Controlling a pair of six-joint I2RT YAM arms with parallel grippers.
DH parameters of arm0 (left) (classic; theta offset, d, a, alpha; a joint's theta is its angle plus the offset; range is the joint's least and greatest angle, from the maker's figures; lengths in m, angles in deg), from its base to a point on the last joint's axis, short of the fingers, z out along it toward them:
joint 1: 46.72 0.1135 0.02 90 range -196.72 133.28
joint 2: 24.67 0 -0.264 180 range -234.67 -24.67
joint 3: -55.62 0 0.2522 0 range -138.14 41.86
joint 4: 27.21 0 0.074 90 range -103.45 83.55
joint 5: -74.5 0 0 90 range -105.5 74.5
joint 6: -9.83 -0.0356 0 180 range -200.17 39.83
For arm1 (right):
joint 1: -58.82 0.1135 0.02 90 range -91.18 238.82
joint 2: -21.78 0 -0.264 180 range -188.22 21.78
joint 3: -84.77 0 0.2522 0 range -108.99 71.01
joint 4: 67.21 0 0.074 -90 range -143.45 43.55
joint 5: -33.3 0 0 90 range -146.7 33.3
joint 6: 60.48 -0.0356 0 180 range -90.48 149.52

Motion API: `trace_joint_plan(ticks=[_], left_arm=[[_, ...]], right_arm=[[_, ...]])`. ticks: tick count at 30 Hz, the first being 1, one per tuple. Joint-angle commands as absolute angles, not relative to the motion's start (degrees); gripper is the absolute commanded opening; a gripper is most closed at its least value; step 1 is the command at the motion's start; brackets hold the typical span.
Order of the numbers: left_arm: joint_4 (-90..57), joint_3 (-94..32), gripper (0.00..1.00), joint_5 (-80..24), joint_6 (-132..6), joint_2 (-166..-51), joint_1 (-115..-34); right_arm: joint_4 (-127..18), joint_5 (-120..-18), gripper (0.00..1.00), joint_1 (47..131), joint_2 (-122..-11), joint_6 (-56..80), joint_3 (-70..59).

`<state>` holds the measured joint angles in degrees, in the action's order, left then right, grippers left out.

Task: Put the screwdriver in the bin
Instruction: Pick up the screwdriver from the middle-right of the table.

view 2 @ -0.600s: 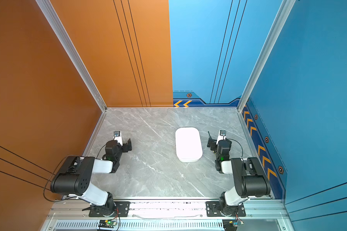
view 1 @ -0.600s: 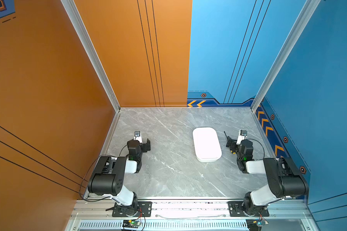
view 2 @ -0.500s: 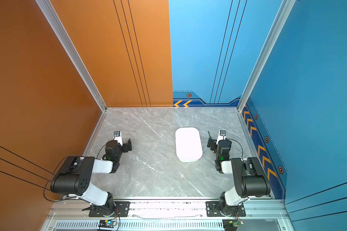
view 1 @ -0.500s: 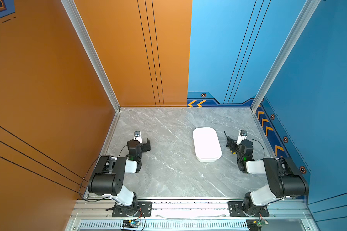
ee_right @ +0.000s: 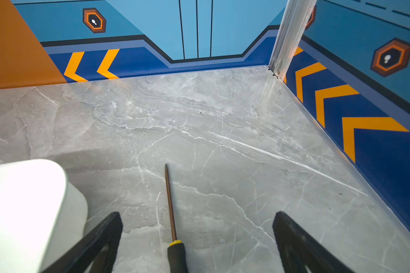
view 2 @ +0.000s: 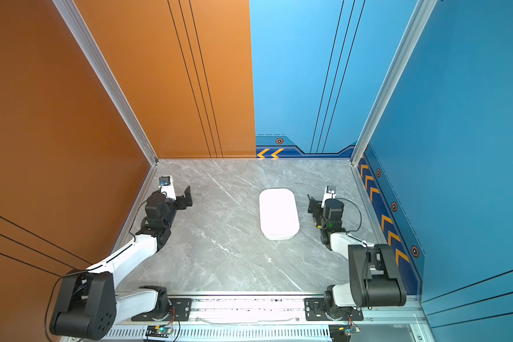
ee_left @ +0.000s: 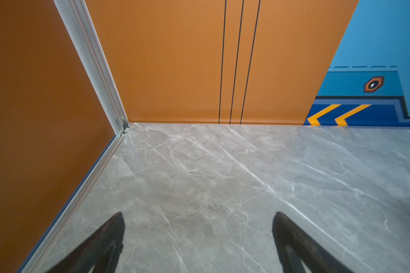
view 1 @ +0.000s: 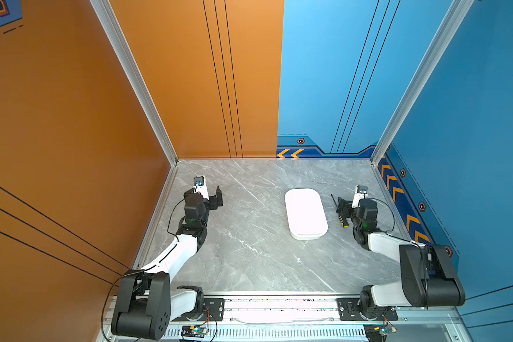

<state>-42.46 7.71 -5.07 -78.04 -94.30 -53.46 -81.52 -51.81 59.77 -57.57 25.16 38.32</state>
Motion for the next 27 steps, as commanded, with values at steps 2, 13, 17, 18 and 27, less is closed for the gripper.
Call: trace_joint_plan(ticks=[2, 13, 17, 18, 27], left_arm=[[-29.9, 2.0, 0.98, -4.7, -73.5, -97.5, -57.8], [-22.8, -5.4, 0.98, -13.2, -58.0, -107.2, -60.9], [-17.1, -7.2, 0.98, -12.3, -58.0, -107.1, -61.3], [-15.3, -7.9, 0.98, -11.9, -58.5, -107.1, -61.3], [-10.0, -9.4, 0.98, -11.5, -58.3, -107.6, -61.6]], right_arm=[[-43.3, -57.2, 0.98, 59.4, -58.0, 26.1, 18.7], [-11.3, -64.4, 0.81, 56.3, -75.3, 25.4, -1.7], [-7.5, -66.1, 0.77, 56.4, -78.2, 26.4, -2.8], [-7.0, -66.0, 0.76, 56.4, -78.5, 26.5, -2.9], [-1.2, -65.2, 0.71, 56.9, -80.0, 27.5, -3.3]])
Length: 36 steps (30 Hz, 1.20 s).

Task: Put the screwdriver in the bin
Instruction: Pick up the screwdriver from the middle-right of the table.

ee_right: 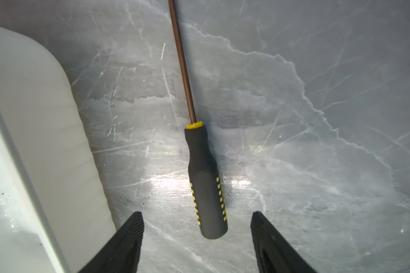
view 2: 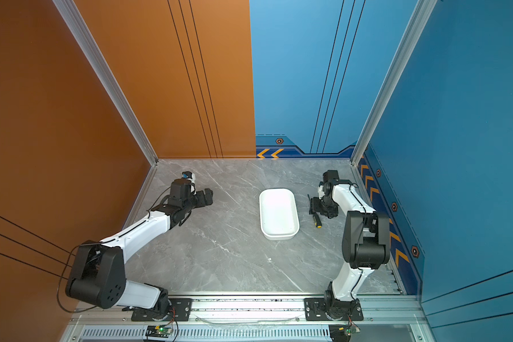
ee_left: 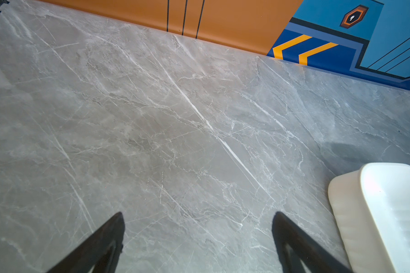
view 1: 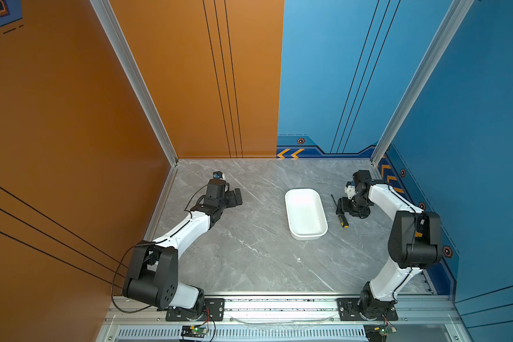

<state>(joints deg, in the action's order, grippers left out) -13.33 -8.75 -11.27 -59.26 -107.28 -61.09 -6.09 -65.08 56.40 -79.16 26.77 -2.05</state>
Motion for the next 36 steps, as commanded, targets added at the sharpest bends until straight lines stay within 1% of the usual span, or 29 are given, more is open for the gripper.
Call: trace_joint_plan(ticks=[1, 4, 8, 16, 24, 29, 32, 34, 36], left_arm=[[-9.8, -9.4, 0.98, -12.1, -58.0, -107.8, -61.7], [-9.8, -9.5, 0.98, -13.1, -57.5, -108.5, -62.1], [-9.2, -10.1, 0.98, -13.7, -57.3, -109.5, -62.3], [-7.6, -10.6, 0.98, -11.6, -58.2, -109.7, -62.5], [-6.9, -10.7, 0.98, -11.1, -59.0, -109.9, -62.4], [-6.6, -10.7, 0.98, -11.1, -59.1, -110.5, -62.4], [-6.4, -10.6, 0.98, -11.1, -59.3, -110.6, -62.4], [-6.3, -10.5, 0.98, -10.8, -59.8, -110.5, -62.4], [-5.8, -10.6, 0.98, -10.1, -60.3, -110.5, -62.3]], right_arm=[[-0.9, -65.0, 0.72, 56.9, -80.2, 27.5, -3.2], [-0.6, -65.0, 0.72, 56.9, -81.4, 28.0, -3.5], [0.2, -64.4, 0.70, 57.0, -84.4, 28.7, -5.4], [0.8, -65.2, 0.69, 57.1, -89.8, 29.3, -8.6], [2.1, -62.9, 0.65, 57.8, -91.6, 29.4, -8.6], [3.0, -62.1, 0.57, 58.3, -92.8, 29.5, -8.7], [3.7, -62.1, 0.50, 58.5, -93.2, 29.5, -8.8], [3.7, -62.1, 0.41, 58.8, -93.1, 29.4, -8.5], [3.7, -62.4, 0.28, 58.8, -93.2, 29.2, -8.3]])
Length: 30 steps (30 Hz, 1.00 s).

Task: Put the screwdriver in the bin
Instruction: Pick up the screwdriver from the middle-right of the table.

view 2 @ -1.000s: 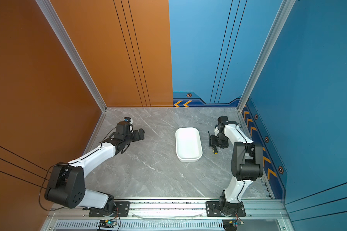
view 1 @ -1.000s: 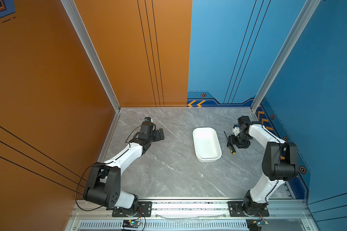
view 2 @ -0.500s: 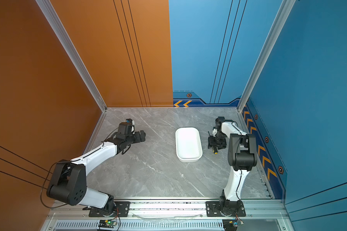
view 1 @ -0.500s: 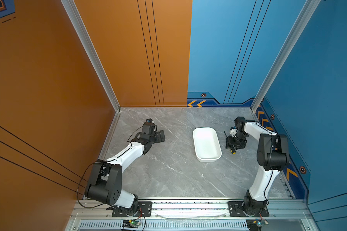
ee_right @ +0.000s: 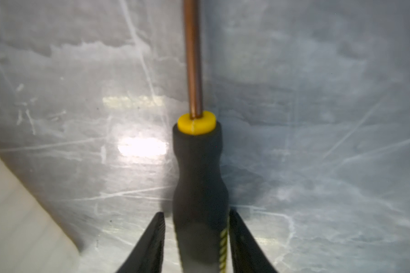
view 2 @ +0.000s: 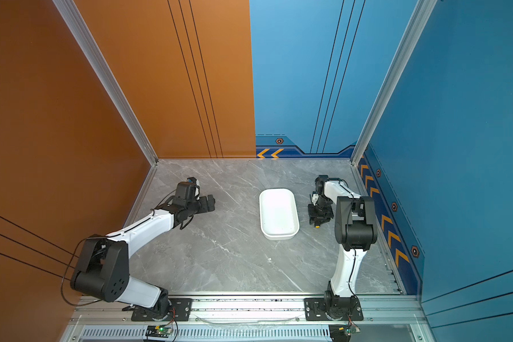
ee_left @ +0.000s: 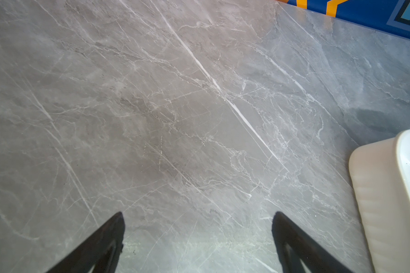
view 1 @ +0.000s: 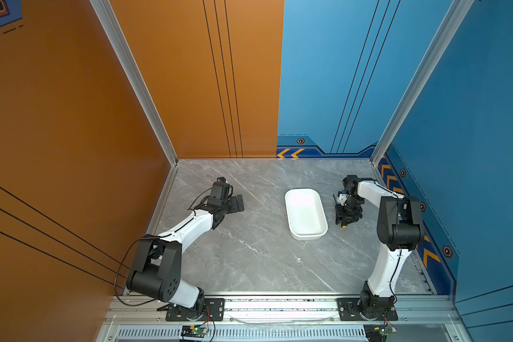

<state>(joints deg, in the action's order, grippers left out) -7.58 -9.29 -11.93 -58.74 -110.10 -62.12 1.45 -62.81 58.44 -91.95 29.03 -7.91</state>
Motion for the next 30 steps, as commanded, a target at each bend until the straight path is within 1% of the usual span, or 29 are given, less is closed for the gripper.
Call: trace_joint_plan(ticks=[1, 3, 5, 7, 13, 19, 25, 30], left_arm=[[-5.4, -10.7, 0.98, -9.9, -60.6, -110.5, -62.1], [-4.9, -10.8, 0.98, -9.8, -61.0, -110.3, -61.8], [-4.5, -10.7, 0.98, -9.5, -61.2, -110.0, -61.6], [-4.4, -10.4, 0.98, -9.3, -61.2, -109.6, -61.3], [-4.5, -9.9, 0.98, -9.3, -61.0, -109.3, -61.2], [-4.7, -10.0, 0.98, -9.4, -60.8, -109.4, -61.2], [-5.0, -9.9, 0.98, -9.7, -61.1, -109.3, -61.2], [-5.2, -9.8, 0.98, -10.6, -62.0, -109.3, -61.2]], right_arm=[[3.7, -62.7, 0.21, 58.8, -93.1, 29.0, -8.3], [3.7, -63.2, 0.11, 58.8, -93.0, 28.8, -8.3], [3.7, -63.4, 0.06, 58.8, -92.4, 28.5, -8.3], [3.5, -63.9, 0.04, 58.9, -91.3, 28.2, -8.3], [3.7, -65.6, 0.02, 59.5, -85.5, 26.7, -9.4], [5.8, -66.8, 0.01, 61.9, -79.7, 24.3, -13.4], [6.7, -68.0, 0.01, 68.6, -77.1, 20.5, -15.7], [6.0, -65.7, 0.01, 75.2, -77.4, 16.2, -16.0]])
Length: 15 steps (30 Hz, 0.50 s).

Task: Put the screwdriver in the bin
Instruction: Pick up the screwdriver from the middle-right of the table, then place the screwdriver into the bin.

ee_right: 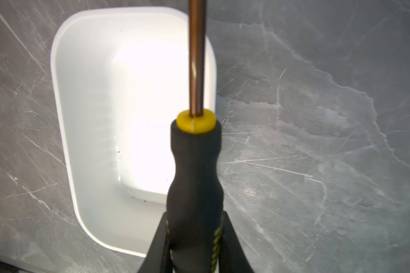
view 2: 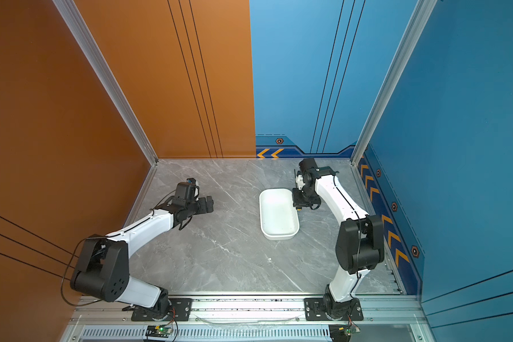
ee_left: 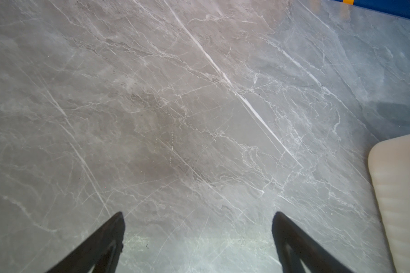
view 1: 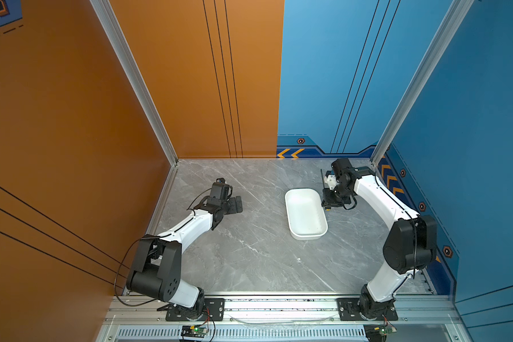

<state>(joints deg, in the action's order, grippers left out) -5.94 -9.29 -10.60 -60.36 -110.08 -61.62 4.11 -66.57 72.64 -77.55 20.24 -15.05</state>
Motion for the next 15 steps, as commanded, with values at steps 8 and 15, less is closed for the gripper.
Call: trace_joint_plan(ticks=[8, 15], left_arm=[[-5.2, -8.6, 0.98, -11.8, -63.4, -108.0, -61.1], [-5.1, -8.4, 0.98, -12.5, -63.6, -107.4, -61.1]], right_arm=[[3.0, -64.5, 0.01, 82.0, -79.2, 11.6, -13.5], [-0.1, -63.8, 0.01, 84.3, -82.1, 9.1, -11.0]])
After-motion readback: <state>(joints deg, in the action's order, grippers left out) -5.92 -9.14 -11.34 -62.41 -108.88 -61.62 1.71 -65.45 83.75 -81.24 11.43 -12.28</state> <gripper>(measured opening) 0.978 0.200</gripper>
